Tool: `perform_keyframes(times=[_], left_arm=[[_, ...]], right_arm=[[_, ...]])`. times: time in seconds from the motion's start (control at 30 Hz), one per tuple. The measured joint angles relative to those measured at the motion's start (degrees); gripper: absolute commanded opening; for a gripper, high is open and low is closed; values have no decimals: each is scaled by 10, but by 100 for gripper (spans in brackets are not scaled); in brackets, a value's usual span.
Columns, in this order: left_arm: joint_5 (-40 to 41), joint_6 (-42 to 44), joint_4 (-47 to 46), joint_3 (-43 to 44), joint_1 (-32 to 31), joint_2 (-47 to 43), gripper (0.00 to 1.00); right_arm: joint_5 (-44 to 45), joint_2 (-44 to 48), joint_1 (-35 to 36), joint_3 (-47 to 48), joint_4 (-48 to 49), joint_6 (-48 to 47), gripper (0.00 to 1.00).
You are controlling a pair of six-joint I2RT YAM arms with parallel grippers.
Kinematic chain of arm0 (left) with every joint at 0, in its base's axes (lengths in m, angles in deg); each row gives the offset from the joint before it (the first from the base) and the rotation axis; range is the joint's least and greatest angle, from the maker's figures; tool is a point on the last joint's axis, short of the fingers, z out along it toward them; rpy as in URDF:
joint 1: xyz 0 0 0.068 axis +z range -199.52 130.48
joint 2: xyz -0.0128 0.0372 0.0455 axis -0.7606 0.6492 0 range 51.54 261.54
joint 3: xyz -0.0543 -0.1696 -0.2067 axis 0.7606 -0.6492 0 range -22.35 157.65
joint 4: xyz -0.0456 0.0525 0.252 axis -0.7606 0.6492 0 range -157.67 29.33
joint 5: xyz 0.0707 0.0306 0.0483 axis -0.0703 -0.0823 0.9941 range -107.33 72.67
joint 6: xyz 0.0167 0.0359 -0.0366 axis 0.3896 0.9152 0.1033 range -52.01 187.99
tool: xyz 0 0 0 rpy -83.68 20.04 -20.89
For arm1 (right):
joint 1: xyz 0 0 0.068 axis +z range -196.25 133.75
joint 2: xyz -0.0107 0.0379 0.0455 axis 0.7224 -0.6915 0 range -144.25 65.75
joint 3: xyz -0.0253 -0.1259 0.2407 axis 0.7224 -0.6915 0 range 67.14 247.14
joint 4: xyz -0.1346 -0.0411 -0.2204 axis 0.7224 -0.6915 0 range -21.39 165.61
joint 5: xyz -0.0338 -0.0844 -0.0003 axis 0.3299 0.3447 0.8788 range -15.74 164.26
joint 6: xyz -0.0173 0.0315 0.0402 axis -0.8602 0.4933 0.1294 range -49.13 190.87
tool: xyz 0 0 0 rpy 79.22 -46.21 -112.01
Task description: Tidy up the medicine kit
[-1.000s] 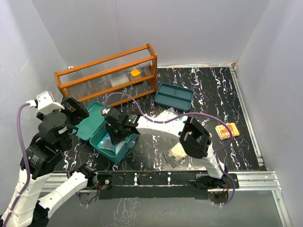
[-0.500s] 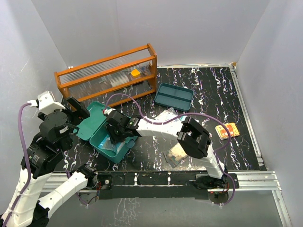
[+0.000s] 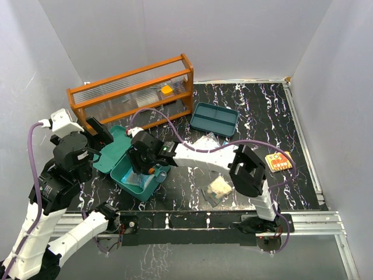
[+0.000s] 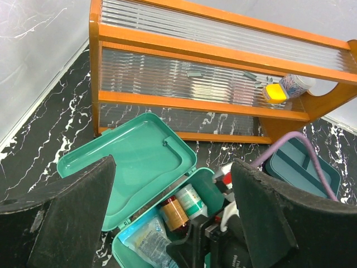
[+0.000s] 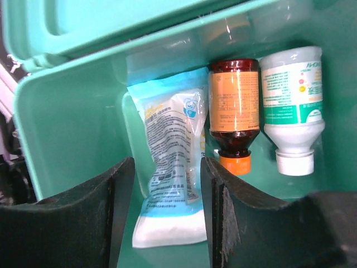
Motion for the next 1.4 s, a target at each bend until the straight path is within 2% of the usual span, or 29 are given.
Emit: perform_keyframes(times=[0.2,0.37,0.63,1.17,1.4], left_arm=[[-3,0,-2,0,0,0,83],[-5,0,-5,0,0,0,84],[-6,3,-17,0,0,4,84],[-13,5,-17,0,0,7,84],[-14,5,-17,0,0,7,84]], right_arm=[[1,34,0,3,-11,-20,37],[0,35,8,6,-29,-52,34],[15,-25,62,55,-85,-80,25],[43,-120,56,131,-148,-86,24],[48,-119,55,144,-151,-85,27]])
